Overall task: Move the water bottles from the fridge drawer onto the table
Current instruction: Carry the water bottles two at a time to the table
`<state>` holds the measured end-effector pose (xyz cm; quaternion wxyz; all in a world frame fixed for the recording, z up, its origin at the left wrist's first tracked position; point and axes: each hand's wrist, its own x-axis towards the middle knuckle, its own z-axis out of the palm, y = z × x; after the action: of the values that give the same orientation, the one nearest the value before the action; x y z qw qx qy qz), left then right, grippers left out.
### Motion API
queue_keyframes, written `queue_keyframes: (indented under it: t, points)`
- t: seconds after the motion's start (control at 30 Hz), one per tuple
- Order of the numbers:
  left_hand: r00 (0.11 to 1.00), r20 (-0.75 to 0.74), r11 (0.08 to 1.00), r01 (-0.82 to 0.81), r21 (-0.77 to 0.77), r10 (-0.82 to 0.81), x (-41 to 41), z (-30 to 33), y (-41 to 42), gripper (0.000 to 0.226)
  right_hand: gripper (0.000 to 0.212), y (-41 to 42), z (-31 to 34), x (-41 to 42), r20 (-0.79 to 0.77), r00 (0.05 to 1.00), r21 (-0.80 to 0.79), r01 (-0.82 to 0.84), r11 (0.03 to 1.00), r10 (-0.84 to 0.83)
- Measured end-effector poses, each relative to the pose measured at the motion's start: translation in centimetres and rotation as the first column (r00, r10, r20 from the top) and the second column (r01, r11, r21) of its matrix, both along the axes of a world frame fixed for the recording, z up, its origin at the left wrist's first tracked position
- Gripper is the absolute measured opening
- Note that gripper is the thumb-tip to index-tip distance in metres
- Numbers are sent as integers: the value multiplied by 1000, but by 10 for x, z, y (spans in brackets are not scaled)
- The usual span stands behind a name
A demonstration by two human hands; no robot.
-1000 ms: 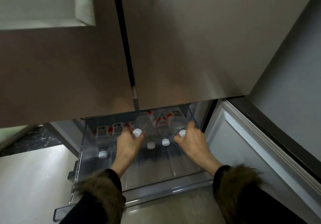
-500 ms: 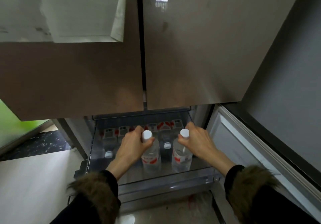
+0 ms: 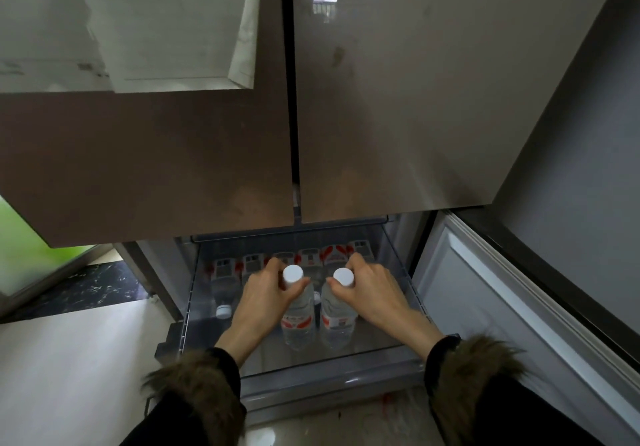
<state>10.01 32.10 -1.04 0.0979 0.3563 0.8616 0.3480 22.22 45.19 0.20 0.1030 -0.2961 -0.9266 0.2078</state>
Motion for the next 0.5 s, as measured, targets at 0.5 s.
queue_keyframes:
  t: [0.5]
  points:
    - [917,310,968,225,112,-249,-20,-41,-21,59,76,15,-49,13,-104,991,-530,-129,838,87]
